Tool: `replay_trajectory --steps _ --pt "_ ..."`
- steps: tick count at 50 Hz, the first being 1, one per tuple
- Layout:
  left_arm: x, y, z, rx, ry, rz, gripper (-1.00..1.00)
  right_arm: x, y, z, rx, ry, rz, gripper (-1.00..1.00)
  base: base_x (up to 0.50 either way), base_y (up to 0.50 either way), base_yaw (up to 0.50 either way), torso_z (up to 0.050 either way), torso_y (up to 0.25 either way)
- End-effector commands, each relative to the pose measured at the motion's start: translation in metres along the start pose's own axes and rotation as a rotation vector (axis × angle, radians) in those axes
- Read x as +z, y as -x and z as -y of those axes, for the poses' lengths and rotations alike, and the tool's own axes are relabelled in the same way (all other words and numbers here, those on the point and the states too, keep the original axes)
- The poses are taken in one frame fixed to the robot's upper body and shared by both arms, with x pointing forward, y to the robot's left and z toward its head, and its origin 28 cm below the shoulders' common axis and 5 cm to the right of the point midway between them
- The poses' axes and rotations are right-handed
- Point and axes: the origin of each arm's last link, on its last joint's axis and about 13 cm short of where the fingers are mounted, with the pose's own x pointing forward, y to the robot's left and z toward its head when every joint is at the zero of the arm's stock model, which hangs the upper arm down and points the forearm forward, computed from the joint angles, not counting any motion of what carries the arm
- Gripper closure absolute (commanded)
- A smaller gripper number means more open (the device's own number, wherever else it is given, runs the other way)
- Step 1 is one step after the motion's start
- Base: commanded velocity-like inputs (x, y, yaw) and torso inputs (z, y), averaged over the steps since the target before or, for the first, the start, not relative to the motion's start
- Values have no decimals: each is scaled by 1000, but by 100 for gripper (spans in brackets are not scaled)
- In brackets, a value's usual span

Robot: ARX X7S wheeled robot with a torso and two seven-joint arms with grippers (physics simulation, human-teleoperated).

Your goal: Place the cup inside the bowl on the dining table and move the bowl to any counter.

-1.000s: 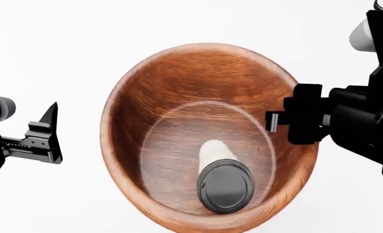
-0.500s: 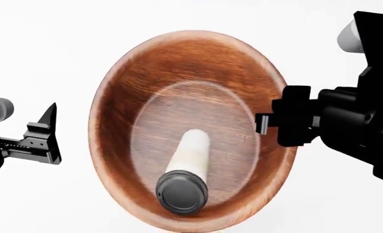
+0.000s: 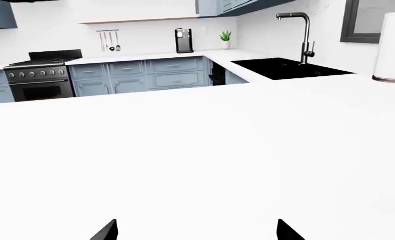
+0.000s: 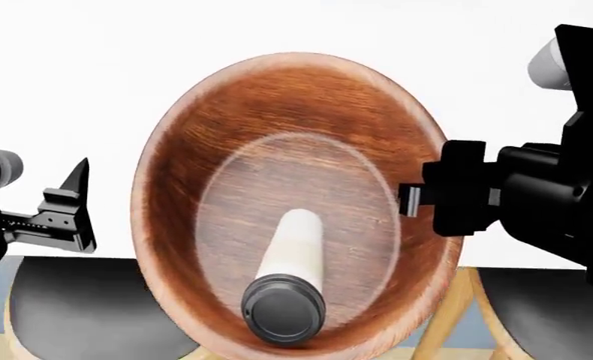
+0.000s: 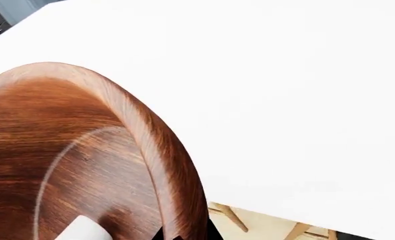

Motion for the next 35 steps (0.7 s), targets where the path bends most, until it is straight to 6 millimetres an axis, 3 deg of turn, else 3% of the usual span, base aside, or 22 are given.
replay_trajectory --steps 1,16,35 --pt "1 0 0 -1 1 1 -100 5 5 -2 15 -1 37 100 -497 350 0 0 0" --pt "0 0 -2 3 4 -1 -100 4 2 -1 25 -1 35 100 -483 359 0 0 0" --pt "-3 0 -4 9 9 -5 -100 0 -1 1 21 -4 59 100 -224 420 0 1 0"
